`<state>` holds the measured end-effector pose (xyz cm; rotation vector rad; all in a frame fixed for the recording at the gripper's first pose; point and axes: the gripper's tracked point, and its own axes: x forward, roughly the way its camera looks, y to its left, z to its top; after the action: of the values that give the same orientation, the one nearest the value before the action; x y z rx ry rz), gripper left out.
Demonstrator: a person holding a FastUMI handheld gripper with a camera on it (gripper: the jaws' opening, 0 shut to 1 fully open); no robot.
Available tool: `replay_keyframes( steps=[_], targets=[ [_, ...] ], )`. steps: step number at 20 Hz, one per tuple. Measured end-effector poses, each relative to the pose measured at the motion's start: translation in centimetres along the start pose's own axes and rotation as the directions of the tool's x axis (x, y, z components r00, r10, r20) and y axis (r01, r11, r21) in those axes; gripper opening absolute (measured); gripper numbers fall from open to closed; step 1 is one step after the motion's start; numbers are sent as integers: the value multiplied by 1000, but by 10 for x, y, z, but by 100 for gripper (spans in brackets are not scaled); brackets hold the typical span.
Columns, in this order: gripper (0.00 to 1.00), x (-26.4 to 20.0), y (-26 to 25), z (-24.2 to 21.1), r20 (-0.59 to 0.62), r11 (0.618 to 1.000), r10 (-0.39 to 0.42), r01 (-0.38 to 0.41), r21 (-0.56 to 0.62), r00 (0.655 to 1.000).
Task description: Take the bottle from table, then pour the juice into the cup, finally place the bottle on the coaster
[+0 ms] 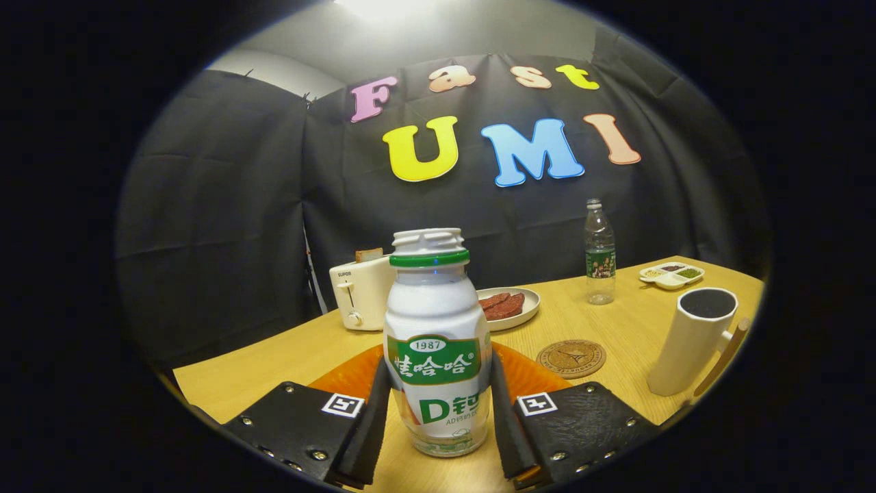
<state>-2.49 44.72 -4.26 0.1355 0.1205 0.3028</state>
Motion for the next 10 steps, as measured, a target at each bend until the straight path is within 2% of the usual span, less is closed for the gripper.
replay_keyframes(
  steps=[10],
  targets=[
    [67, -3, -8, 34, 71, 978, 19, -33, 208, 997]
  ],
)
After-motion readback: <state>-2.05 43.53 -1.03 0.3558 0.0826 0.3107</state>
